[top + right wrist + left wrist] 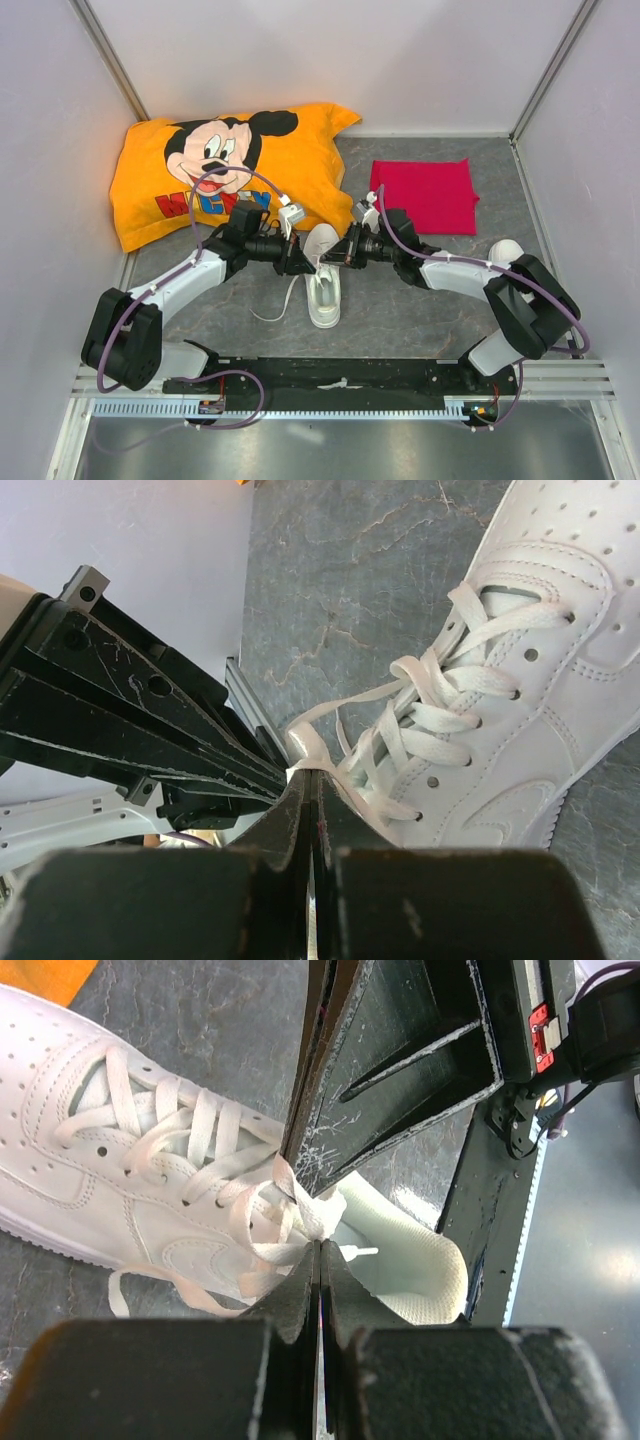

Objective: Tie the shoes

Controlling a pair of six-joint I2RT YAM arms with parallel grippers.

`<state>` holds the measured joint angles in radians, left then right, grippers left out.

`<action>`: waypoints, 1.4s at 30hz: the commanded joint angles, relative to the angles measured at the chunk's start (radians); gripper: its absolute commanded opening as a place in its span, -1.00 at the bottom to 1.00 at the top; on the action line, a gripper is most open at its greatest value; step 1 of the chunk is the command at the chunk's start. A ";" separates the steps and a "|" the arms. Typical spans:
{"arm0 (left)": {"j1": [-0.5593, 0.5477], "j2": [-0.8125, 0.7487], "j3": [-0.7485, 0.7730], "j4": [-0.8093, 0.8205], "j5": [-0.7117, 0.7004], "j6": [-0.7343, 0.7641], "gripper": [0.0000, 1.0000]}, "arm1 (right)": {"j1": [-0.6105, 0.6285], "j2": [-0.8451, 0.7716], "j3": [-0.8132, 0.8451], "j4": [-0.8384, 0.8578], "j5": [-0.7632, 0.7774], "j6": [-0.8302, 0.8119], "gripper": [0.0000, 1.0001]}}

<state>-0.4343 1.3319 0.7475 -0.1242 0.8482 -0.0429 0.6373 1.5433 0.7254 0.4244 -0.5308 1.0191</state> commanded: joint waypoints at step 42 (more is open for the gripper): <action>0.034 0.053 0.184 -0.060 -0.227 0.132 -0.32 | -0.010 0.051 -0.067 0.126 0.015 -0.048 -1.00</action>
<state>-0.4076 1.3388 0.8749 -0.2131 0.6292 0.1120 0.6365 1.5703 0.6510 0.5552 -0.5308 0.9989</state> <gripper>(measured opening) 0.336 0.007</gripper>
